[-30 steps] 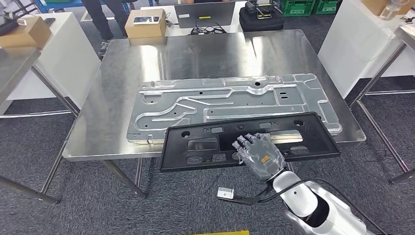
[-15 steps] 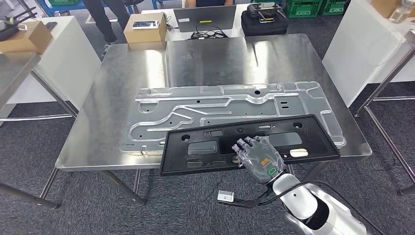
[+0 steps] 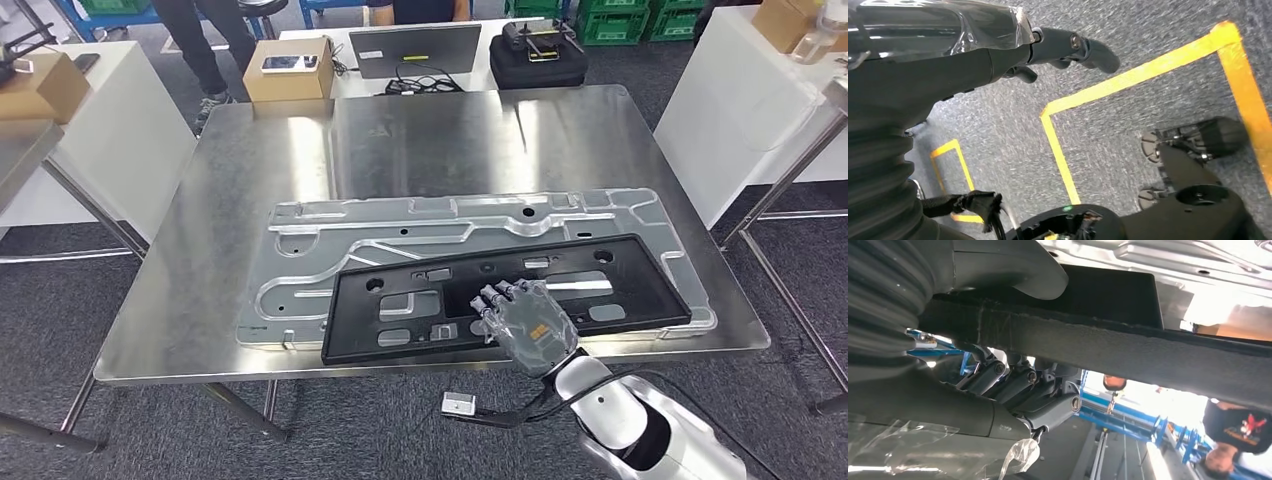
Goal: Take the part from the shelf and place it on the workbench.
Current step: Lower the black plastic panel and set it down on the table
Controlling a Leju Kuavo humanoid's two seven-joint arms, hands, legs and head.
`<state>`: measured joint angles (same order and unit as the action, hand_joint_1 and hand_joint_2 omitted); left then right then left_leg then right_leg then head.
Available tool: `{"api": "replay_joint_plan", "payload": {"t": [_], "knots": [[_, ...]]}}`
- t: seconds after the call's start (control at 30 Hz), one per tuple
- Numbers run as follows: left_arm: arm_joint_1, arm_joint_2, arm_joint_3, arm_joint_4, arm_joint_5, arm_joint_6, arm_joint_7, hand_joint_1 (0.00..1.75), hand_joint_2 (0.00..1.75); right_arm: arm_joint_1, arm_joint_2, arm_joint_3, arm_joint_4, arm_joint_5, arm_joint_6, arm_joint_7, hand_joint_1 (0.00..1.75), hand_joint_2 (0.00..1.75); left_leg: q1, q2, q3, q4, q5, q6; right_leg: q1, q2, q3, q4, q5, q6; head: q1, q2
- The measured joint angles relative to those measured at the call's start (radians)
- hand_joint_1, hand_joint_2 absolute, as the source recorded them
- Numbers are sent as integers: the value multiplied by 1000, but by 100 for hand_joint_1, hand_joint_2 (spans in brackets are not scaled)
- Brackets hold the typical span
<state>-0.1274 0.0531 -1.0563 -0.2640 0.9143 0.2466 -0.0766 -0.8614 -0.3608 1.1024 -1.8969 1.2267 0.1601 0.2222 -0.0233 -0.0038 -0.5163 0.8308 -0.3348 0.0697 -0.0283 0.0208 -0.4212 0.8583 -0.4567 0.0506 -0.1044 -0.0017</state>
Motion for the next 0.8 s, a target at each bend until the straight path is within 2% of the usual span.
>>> {"api": "replay_joint_plan", "payload": {"t": [0.03, 0.07, 0.1, 0.17, 0.2, 0.23, 0.27, 0.3, 0.33, 0.37, 0.4, 0.43, 0.5, 0.53, 0.57, 0.6, 0.63, 0.7, 0.73, 0.77, 0.8], "knots": [[0, 0, 0, 0, 0, 0, 0, 0, 175, 0, 0, 0, -1, 0, 0, -1, 169, 175, 1, 0, 9, -1, -5, 1, 0, -2, -3, 19, -8, 3, 0, 0], [-1, 0, 0, 0, 0, 0, 0, 0, 175, 0, 0, 0, -1, 0, 0, 0, 169, 175, 1, 1, 18, -1, -10, 6, 0, -5, -20, 56, -26, 6, 0, 0], [-2, 0, 0, 0, 0, 0, 0, 0, 175, 0, 0, 0, -2, 0, 0, 0, 169, 175, 2, 2, 26, -1, -15, 12, 0, -7, -52, 115, -51, 7, 0, 0], [-5, 0, 0, 0, 0, 1, 0, 0, 175, 3, 0, -1, -2, 0, 0, 0, 169, 175, 0, 2, 38, -1, -28, 22, 3, -9, -151, 272, -109, 9, 0, 0], [-4, 0, 0, 0, 0, 1, 0, 0, 175, 6, 0, -1, -2, 0, 1, -1, 169, 175, 0, 0, 44, -1, -34, 23, 4, -9, -196, 329, -123, 10, 0, 0], [-2, -1, 0, 0, 0, 1, 0, 0, 175, 9, -1, 0, -2, -1, 1, -1, 169, 175, -1, -2, 53, -1, -42, 23, 5, -9, -225, 350, -118, 10, 0, 0], [0, -1, 0, 0, -1, 0, 1, 0, 175, 11, -1, 0, -2, -1, 1, -1, 169, 175, -1, -4, 64, -1, -51, 22, 6, -9, -232, 327, -89, 9, 0, 0], [2, -1, 0, 0, -1, 0, 1, 0, 175, 11, -1, 0, -2, -1, 1, -1, 169, 175, 0, -7, 78, -1, -61, 20, 5, -9, -220, 268, -43, 8, 0, 0], [4, -2, 0, 0, -1, 0, 1, 0, 175, 11, -2, -1, -2, -1, 1, -1, 169, 175, 1, -8, 89, -2, -71, 16, 5, -9, -196, 187, 15, 8, 0, 0], [4, -2, 0, 0, -1, 0, 1, 0, 175, 11, -2, -1, -2, -2, 1, -1, 169, 175, 1, -10, 100, 0, -83, 11, 4, -11, -174, 112, 58, 7, 0, 0], [3, -2, 0, 0, -1, 0, 1, 0, 175, 11, -1, 0, -2, -2, 2, -1, 169, 175, 0, -11, 107, -2, -92, 7, 4, -12, -157, 60, 84, 5, 0, 0], [1, -2, 0, 0, -1, 1, 1, 0, 175, 11, -1, 0, -3, -4, 3, -1, 169, 175, -2, -12, 113, -5, -100, 2, 5, -14, -147, 29, 98, 1, 1, 0], [0, -2, 0, 0, -1, 2, 1, 0, 175, 10, -1, -1, -4, -6, 4, -1, 169, 175, -3, -13, 126, -9, -109, -5, 2, -15, -136, 19, 97, -11, 1, 0], [0, -2, 0, 0, -1, 2, 1, 0, 175, 9, 0, -1, -5, -7, 4, -1, 169, 175, -3, -12, 128, 0, -115, -10, 0, -16, -129, 15, 100, -17, 1, 0], [-1, -2, 0, 0, 0, 3, 1, 0, 175, 7, 0, -1, -6, -8, 4, -1, 169, 175, -2, -10, 118, 28, -126, -16, -1, -17, -120, 12, 97, -21, 1, 0], [-2, -2, 0, 0, 0, 3, 1, 0, 175, 6, 2, -2, -6, -9, 4, -1, 169, 175, 1, -9, 89, 81, -149, -24, -2, -18, -112, 10, 94, -23, 1, 0], [-3, -2, 0, 0, 0, 3, 1, 0, 175, 6, 3, -2, -6, -9, 4, -1, 169, 175, 5, -7, 46, 157, -178, -32, 0, -19, -106, 8, 89, -24, 1, 0], [-3, -3, 0, 0, 0, 3, 1, 0, 175, 8, 5, -2, -7, -9, 4, -1, 169, 175, 11, -5, -57, 313, -233, -41, 1, -19, -94, 8, 76, -22, 1, 0], [-1, -3, 0, 0, 0, 3, 1, 0, 175, 9, 5, -2, -7, -9, 4, -1, 169, 175, 11, -5, -92, 349, -241, -40, 1, -19, -86, 8, 69, -22, 1, 0], [2, -3, 0, 0, 0, 3, 1, 0, 175, 10, 5, -2, -7, -9, 4, -1, 169, 175, 11, -5, -107, 345, -228, -36, 2, -19, -76, 8, 61, -21, 1, 0], [4, -3, 0, 0, 0, 3, 1, 0, 175, 10, 5, -2, -7, -9, 4, -1, 169, 175, 9, -5, -102, 296, -190, -29, 3, -18, -64, 7, 52, -21, 1, 0]]}}
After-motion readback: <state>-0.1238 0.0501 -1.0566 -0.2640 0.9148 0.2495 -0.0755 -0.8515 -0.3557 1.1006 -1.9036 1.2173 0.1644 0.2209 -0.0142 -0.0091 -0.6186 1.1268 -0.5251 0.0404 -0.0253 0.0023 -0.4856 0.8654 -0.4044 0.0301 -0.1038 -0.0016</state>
